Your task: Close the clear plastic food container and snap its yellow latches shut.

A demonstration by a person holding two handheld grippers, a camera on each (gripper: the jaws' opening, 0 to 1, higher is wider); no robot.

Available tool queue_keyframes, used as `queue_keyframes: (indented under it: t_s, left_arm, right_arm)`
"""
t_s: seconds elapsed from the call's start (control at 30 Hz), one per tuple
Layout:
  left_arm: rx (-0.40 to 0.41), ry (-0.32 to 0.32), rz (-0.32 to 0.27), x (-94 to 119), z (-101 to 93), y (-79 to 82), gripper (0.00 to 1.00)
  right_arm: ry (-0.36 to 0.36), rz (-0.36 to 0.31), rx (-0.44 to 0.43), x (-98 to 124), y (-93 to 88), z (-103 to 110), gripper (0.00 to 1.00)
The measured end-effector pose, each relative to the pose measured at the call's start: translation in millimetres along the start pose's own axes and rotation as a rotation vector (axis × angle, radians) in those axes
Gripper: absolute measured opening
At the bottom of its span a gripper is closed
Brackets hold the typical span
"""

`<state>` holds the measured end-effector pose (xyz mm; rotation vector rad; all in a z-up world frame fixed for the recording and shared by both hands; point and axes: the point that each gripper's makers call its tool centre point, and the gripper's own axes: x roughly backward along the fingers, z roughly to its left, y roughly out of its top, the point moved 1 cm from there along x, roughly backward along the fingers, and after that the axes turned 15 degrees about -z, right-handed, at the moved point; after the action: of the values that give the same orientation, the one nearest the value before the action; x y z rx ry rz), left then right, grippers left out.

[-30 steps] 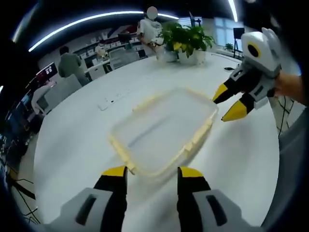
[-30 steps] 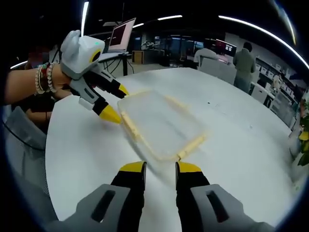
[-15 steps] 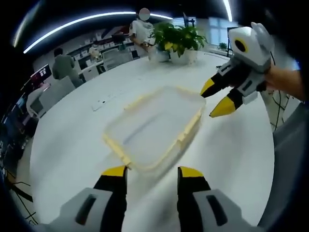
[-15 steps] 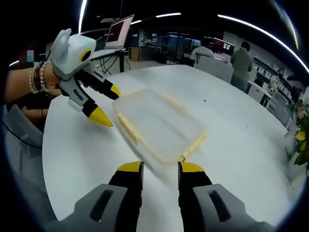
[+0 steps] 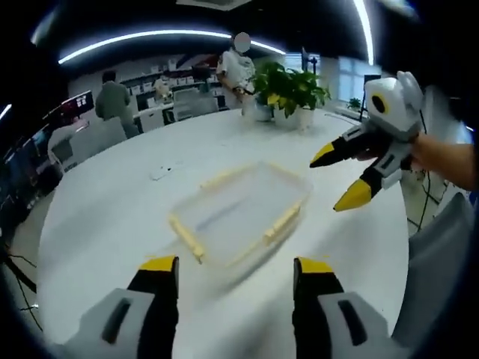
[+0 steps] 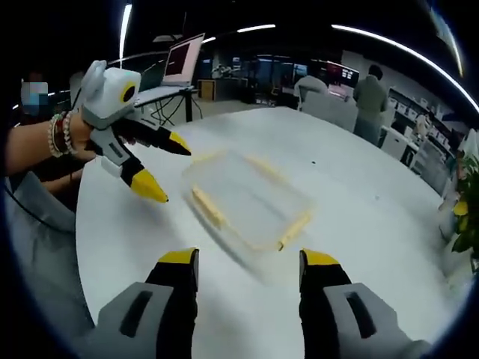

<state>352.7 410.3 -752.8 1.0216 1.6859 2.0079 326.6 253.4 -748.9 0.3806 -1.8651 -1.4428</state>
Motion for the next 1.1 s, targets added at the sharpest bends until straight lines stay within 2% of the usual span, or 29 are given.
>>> queue_keyframes:
  t_s: [0.13, 0.27, 0.4, 0.5, 0.6, 0.77, 0.9, 0.97, 1.1]
  left_arm:
    - [0.071, 0.023, -0.117, 24.1, -6.2, 22.9, 0.8]
    - [0.096, 0.042, -0.194, 54.9, -14.9, 36.3, 0.9]
    - [0.109, 0.053, -0.25, 89.6, -26.0, 45.8, 0.96]
    - [0.098, 0.068, -0.261, 113.7, -30.2, 47.1, 0.99]
    - [0.082, 0.103, -0.274, 139.4, -30.9, 43.3, 0.99]
    - [0.144, 0.162, -0.303, 173.1, -37.7, 29.5, 0.99]
    - [0.127, 0.173, -0.301, 187.8, -53.6, 16.7, 0.99]
    - [0.122, 0.171, -0.297, 191.6, -60.0, 11.4, 0.99]
    - [0.098, 0.185, -0.285, 197.6, -68.2, 0.0, 0.97]
  right_arm:
    - [-0.027, -0.029, 0.008, 17.0, 6.5, 0.8, 0.58]
    - [-0.041, -0.114, -0.042, 35.5, 19.7, 10.8, 0.66]
    - [-0.056, -0.167, -0.048, 55.0, 27.6, 23.1, 0.75]
    - [-0.065, -0.198, -0.063, 69.6, 31.4, 33.1, 0.8]
    - [-0.074, -0.224, -0.063, 86.7, 30.5, 43.9, 0.8]
    - [-0.123, -0.234, -0.09, 114.2, 19.0, 57.3, 0.81]
    - [-0.147, -0.24, -0.111, 132.8, 6.0, 71.4, 0.82]
    - [-0.168, -0.213, -0.088, 141.7, 2.1, 72.8, 0.8]
    - [-0.203, -0.25, -0.02, 152.4, 13.4, 69.3, 0.77]
